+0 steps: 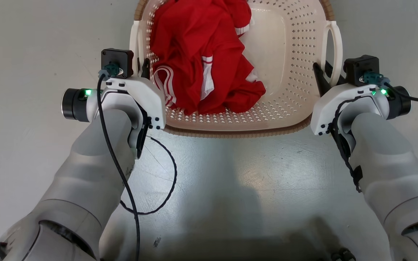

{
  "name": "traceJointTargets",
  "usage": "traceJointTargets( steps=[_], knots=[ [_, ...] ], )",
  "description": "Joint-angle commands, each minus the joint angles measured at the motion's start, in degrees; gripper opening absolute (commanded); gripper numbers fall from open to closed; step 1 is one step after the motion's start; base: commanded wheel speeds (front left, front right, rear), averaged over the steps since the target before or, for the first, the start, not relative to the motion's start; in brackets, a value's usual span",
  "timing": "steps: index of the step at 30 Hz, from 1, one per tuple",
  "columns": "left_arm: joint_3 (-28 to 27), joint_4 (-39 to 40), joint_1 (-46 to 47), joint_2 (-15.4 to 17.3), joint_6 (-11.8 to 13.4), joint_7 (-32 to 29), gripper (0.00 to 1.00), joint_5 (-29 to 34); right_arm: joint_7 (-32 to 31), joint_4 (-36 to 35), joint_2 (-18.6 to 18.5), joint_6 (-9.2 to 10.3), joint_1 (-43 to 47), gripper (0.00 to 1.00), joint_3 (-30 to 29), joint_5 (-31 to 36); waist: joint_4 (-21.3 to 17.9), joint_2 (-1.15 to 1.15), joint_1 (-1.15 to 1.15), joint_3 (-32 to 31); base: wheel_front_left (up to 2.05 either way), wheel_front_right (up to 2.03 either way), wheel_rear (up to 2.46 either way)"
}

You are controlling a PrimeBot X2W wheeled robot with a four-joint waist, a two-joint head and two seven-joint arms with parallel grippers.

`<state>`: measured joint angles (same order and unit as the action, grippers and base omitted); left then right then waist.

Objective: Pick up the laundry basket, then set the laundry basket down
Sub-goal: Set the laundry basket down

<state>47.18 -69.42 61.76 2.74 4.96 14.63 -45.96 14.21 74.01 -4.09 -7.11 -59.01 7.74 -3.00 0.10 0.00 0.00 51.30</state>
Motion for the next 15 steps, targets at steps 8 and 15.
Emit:
traceJointTargets(
  steps=[8, 15],
  knots=[
    [-3.0, 1.0, 0.9, 1.1, -0.5, 0.4, 1.0, 2.7, 0.8, -2.0, 1.2, -0.37, 2.2, 1.0, -1.2, 1.1, -0.3, 0.0, 0.0, 0.8, 0.0, 0.0, 0.0],
    [-6.0, 3.6, -0.1, 1.7, 0.5, 0.4, 1.0, 5.6, 0.8, -2.0, 1.2, -0.37, 2.9, 1.0, -3.1, 1.8, -0.3, 0.0, 0.0, 0.5, 0.0, 0.0, 0.0]
  ],
)
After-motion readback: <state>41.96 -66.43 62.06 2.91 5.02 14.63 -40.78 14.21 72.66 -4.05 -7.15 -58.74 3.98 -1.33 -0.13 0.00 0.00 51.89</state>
